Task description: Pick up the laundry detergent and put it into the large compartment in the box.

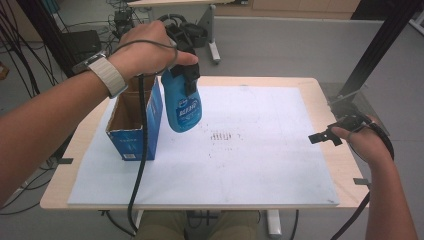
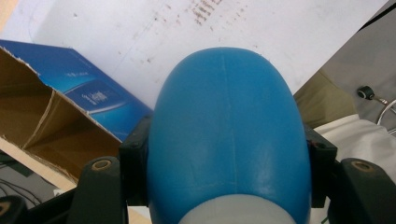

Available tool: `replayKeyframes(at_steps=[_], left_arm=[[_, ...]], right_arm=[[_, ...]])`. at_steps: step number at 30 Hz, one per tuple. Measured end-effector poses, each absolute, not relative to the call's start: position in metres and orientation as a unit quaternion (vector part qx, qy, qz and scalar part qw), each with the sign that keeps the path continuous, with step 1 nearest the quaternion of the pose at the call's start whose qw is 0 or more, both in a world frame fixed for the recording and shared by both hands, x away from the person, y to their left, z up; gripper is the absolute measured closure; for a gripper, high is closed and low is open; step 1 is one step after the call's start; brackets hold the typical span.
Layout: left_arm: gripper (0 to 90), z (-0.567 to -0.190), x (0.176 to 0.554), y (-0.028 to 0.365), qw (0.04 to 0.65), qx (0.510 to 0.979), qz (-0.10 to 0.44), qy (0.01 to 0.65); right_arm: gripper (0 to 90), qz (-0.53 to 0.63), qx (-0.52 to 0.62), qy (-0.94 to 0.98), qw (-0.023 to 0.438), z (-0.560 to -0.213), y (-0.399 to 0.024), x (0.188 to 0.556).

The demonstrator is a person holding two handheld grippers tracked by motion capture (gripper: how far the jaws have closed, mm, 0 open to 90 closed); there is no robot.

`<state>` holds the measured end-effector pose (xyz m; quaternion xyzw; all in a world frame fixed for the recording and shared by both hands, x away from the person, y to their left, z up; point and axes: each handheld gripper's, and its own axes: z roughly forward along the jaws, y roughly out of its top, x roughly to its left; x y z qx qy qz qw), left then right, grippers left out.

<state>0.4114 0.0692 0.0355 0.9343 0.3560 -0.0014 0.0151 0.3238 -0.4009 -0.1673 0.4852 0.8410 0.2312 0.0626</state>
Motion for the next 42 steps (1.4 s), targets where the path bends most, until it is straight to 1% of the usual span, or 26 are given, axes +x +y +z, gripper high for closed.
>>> replayKeyframes(at_steps=[16, 24, 31, 42], left_arm=[[37.7, 0.045, 0.422, 0.085, 0.012, 0.911, -0.007, 0.412], [37.7, 0.052, 0.428, 0.095, 0.013, 0.892, -0.010, 0.451], [37.1, 0.057, 0.433, 0.113, 0.025, 0.876, -0.017, 0.481], [37.2, 0.065, 0.432, 0.132, 0.024, 0.856, 0.002, 0.517]], right_arm=[[6.5, 0.233, 0.479, 0.844, 0.063, -0.166, -0.398, 0.328], [6.5, 0.233, 0.474, 0.847, 0.063, -0.165, -0.397, 0.330], [6.5, 0.235, 0.470, 0.848, 0.066, -0.164, -0.397, 0.331], [6.5, 0.239, 0.459, 0.853, 0.064, -0.166, -0.394, 0.340]])
